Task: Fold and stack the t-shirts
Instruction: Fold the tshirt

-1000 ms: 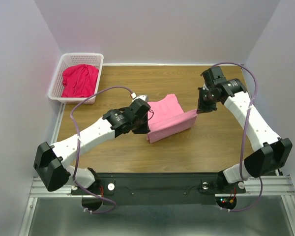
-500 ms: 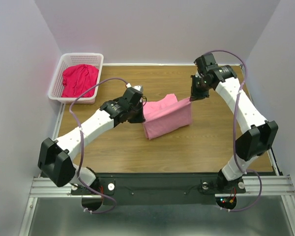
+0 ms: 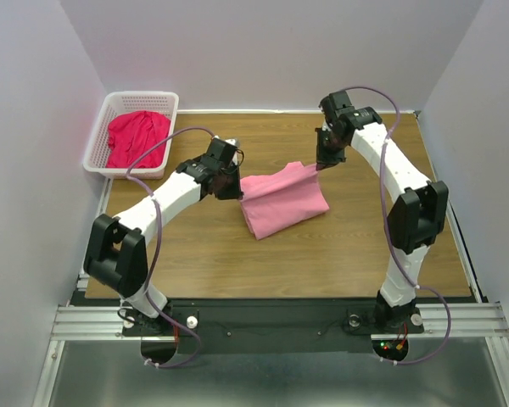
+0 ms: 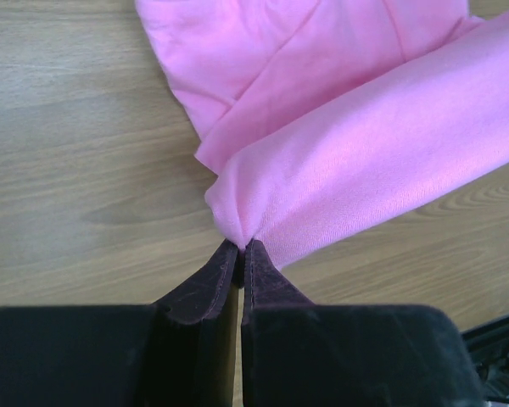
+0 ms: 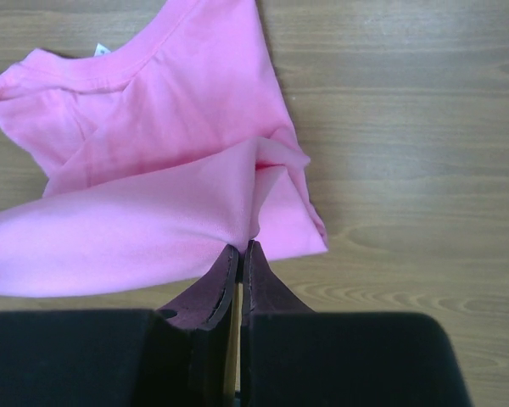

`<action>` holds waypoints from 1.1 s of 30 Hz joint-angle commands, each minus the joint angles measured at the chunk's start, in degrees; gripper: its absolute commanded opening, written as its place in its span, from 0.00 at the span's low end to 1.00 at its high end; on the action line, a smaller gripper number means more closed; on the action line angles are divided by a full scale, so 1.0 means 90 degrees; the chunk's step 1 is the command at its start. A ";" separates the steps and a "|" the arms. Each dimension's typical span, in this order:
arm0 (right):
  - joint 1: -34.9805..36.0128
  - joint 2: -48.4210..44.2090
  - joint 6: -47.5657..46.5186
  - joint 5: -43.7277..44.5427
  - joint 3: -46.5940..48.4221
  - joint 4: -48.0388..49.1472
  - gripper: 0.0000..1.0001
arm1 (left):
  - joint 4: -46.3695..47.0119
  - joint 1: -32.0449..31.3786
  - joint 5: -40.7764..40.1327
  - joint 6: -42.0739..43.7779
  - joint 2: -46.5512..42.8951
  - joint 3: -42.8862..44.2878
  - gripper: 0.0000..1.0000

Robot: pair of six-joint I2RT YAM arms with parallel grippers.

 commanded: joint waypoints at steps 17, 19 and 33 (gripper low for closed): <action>-0.0080 0.1508 0.0025 0.0724 0.0841 0.1073 0.01 | 0.0444 0.0659 0.0279 0.0611 0.1832 0.1290 0.00; -0.0110 0.1556 0.0074 0.0764 0.0812 0.1170 0.01 | 0.0444 0.0659 0.0299 0.0611 0.1930 0.1319 0.00; -0.0188 0.1548 0.0581 0.1320 0.0656 0.1590 0.37 | 0.1215 0.0747 -0.0355 0.0679 0.1892 0.1573 0.92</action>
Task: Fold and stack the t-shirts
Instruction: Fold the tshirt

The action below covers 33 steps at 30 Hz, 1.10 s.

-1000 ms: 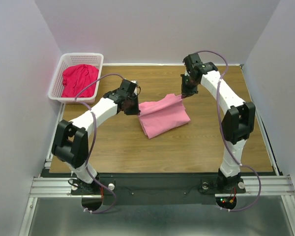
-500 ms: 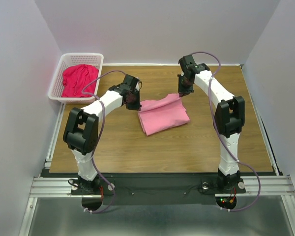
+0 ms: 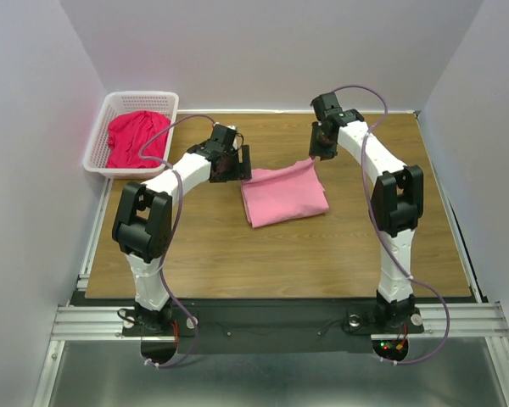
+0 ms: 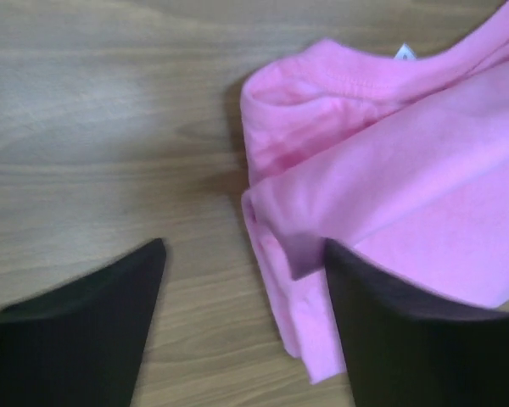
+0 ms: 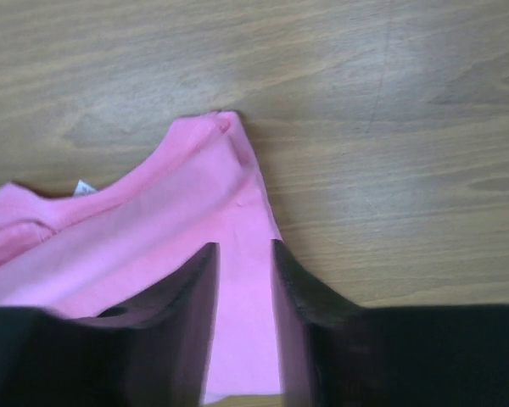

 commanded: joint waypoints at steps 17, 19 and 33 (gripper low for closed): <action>-0.0127 -0.2081 0.0198 -0.2141 -0.3264 0.2490 0.40 | 0.1493 -0.0307 0.0398 0.0140 -0.0757 -0.0560 0.55; -0.0186 -0.2208 0.0237 -0.2219 -0.3868 0.2791 0.37 | 0.1533 -0.0297 0.0292 0.0305 -0.0367 -0.0316 0.44; -0.0537 -0.2755 0.0169 -0.2317 -0.5728 0.3760 0.28 | 0.1425 -0.0043 -0.0188 0.0482 0.0984 0.0076 0.34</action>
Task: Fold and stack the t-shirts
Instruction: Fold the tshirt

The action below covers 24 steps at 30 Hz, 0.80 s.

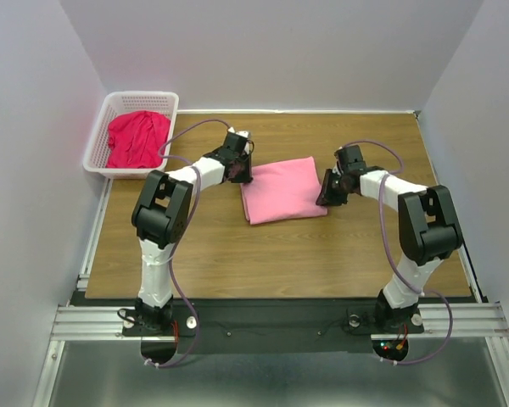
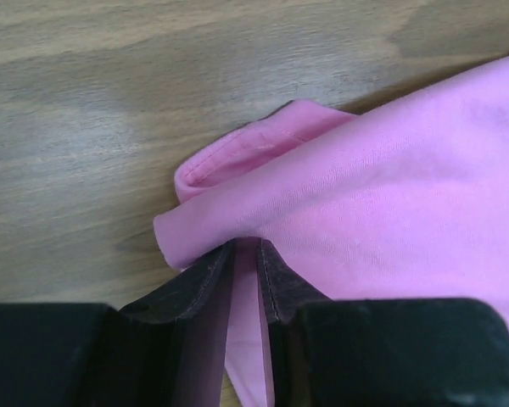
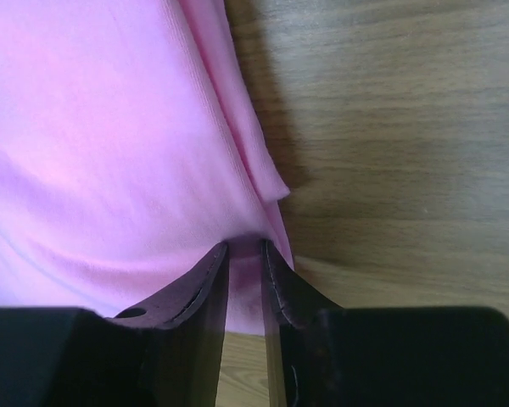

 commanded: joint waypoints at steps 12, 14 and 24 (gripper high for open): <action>-0.0001 0.0770 -0.0106 -0.1166 0.2810 0.0678 0.28 | 0.0340 -0.0285 0.0032 -0.0119 -0.2480 -0.1448 0.69; -0.0010 0.1298 -0.0077 -0.1352 0.3335 0.0834 0.27 | 0.0388 -0.0392 0.0149 -0.0188 -0.2616 -0.1818 0.66; -0.0137 0.3066 -0.0106 -0.1324 0.4491 0.1020 0.22 | 0.0515 -0.0822 0.0550 -0.0520 -0.2227 -0.2854 0.48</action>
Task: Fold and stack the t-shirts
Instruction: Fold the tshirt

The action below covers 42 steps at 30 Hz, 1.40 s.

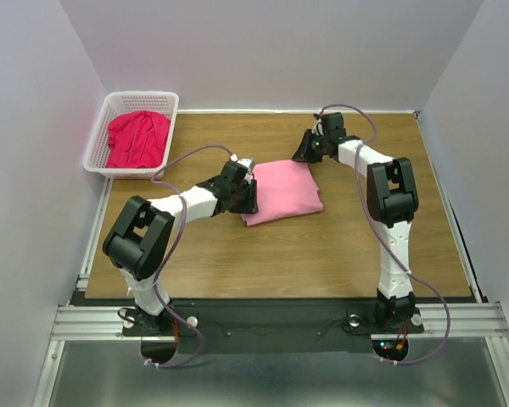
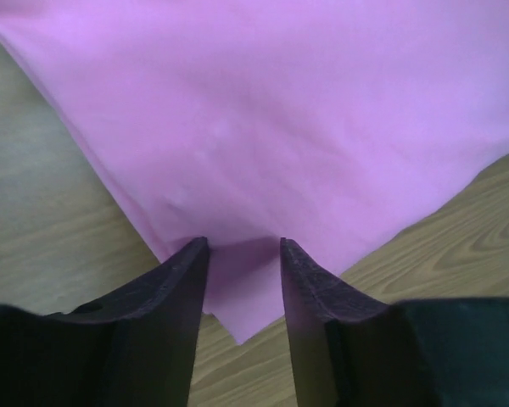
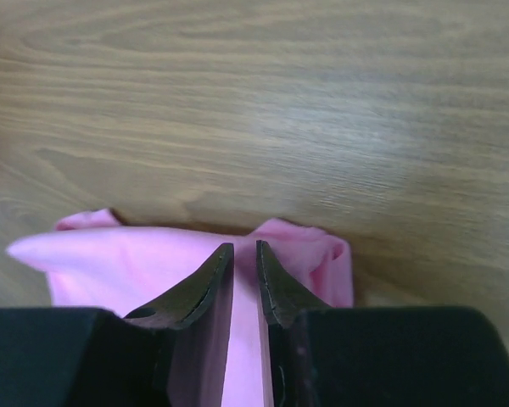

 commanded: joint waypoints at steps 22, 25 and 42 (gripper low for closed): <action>-0.0387 -0.2834 0.0138 -0.1416 -0.4116 0.1829 0.19 | 0.0685 -0.0265 0.0722 -0.0739 -0.0150 -0.0938 0.24; -0.0435 -0.2677 0.0099 -0.1143 -0.4292 0.1888 0.17 | 0.0577 -0.0206 0.0596 -0.0963 -0.0148 -0.1318 0.12; -0.0339 -0.3653 0.0645 -0.2633 -0.4674 0.2220 0.14 | 0.1063 0.0116 0.0320 -0.0564 -0.1798 -0.1553 0.32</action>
